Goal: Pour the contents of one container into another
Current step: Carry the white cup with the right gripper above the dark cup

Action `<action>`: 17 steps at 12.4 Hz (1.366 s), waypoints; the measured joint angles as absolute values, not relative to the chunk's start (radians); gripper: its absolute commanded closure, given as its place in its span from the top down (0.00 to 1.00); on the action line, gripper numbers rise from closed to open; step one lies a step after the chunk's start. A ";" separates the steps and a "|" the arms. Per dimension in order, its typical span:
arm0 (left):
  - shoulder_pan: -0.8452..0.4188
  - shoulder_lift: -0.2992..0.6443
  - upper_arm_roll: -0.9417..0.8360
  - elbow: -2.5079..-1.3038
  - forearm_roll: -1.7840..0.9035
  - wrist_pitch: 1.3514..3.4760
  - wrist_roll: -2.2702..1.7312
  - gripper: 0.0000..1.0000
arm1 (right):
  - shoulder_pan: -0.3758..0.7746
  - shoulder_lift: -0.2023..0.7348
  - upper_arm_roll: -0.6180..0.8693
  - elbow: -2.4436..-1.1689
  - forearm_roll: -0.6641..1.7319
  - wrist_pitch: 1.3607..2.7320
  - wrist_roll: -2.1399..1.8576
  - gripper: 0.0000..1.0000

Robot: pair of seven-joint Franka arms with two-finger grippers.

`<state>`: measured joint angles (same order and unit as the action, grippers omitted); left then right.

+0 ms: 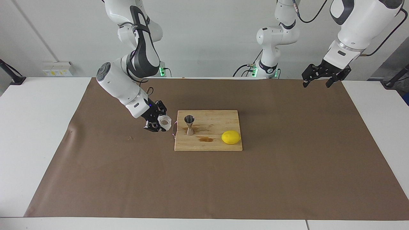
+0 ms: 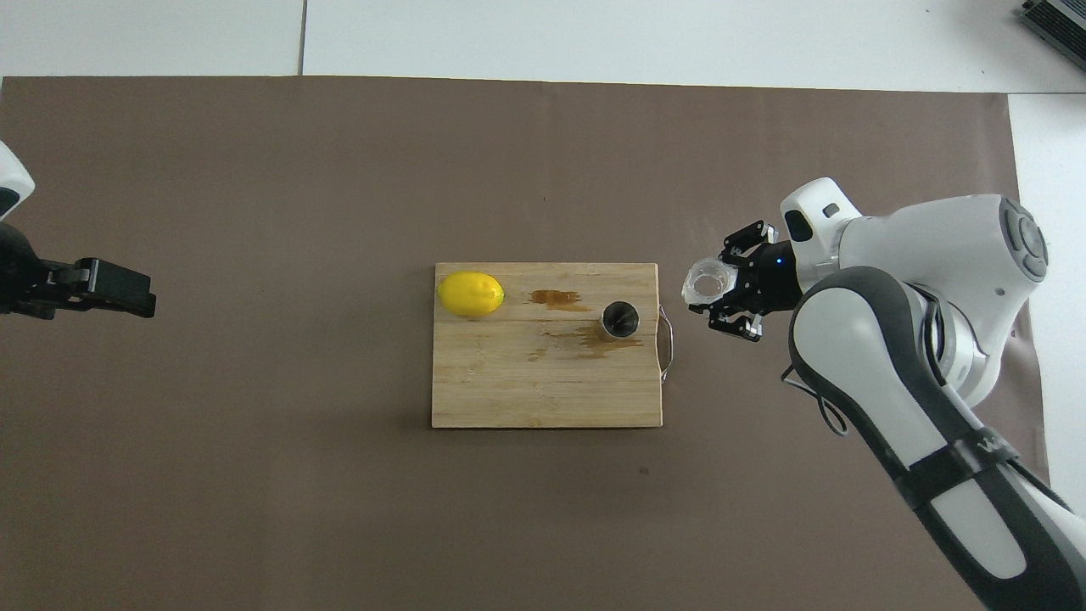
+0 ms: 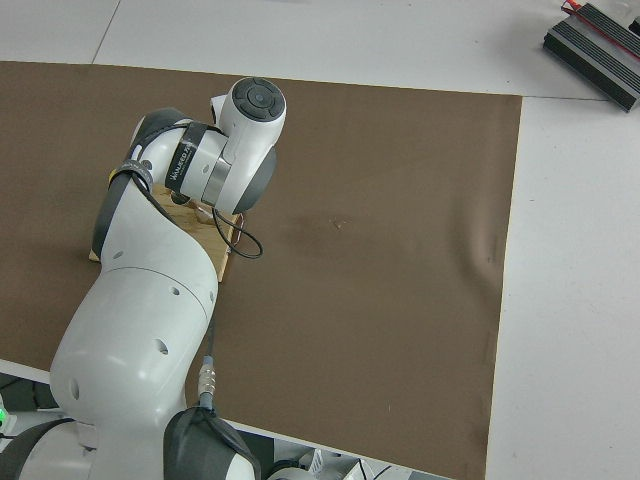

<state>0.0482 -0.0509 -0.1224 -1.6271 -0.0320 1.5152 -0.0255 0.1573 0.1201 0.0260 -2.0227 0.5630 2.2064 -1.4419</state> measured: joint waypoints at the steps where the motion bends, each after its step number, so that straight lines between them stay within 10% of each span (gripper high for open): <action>1: 0.048 -0.051 -0.122 -1.627 -0.032 1.515 -0.025 1.00 | 0.178 0.118 0.026 -2.023 0.537 2.207 -1.417 0.26; 17: 0.048 -0.051 -0.122 -1.627 -0.032 1.515 -0.025 1.00 | 0.373 0.115 0.028 -1.972 0.090 2.209 -1.023 0.26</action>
<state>0.0482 -0.0509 -0.1224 -1.6271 -0.0320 1.5150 -0.0255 0.3726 0.1150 0.0282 -1.9717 0.0903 2.2092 -1.0231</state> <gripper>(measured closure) 0.000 0.485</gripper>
